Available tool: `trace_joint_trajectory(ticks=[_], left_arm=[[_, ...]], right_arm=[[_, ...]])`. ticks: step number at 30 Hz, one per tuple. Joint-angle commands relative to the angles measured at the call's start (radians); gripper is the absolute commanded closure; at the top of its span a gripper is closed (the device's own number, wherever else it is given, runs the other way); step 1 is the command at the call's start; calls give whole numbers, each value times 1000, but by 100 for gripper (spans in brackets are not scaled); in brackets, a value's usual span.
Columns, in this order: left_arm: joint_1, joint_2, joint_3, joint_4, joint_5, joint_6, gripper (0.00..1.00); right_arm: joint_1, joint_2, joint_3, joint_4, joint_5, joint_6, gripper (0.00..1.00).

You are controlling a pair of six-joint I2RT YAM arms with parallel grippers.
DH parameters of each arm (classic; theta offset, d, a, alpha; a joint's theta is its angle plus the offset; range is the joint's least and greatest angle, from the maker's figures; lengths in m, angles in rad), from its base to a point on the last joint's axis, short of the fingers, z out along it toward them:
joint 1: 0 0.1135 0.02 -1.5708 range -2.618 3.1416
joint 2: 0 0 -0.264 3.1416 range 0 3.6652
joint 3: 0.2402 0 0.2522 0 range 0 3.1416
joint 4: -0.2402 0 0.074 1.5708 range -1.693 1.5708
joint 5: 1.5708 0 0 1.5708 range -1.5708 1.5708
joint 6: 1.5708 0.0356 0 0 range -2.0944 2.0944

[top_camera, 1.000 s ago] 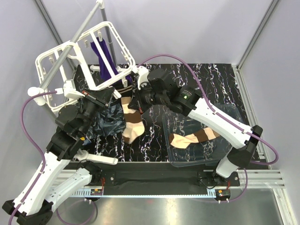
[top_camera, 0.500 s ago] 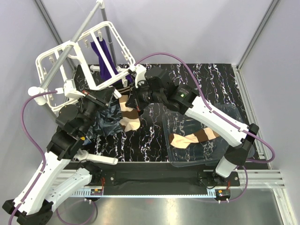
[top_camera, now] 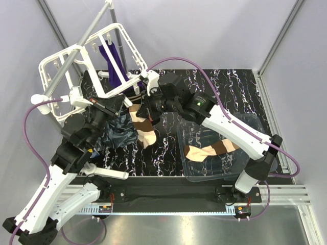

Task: Clip the socks to the hanger
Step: Clamp the sock onto the hanger.

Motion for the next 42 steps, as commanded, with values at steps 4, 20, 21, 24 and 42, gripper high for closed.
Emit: trace_joint_trajectory(ticks=[4, 20, 21, 24, 42], left_arm=[[-13, 22, 5, -2, 132, -27, 100], [-13, -1, 12, -22, 108, -16, 100], [-13, -1, 16, -24, 108, -16, 100], [-15, 3, 15, -22, 109, -12, 100], [-13, -1, 4, -22, 120, -16, 100]], right_arm=[[10, -44, 23, 27, -13, 3, 100], [13, -66, -2, 19, -28, 14, 100], [15, -64, -3, 19, -27, 14, 100], [18, -69, -14, 25, -30, 17, 100], [20, 6, 108, 34, -28, 8, 100]])
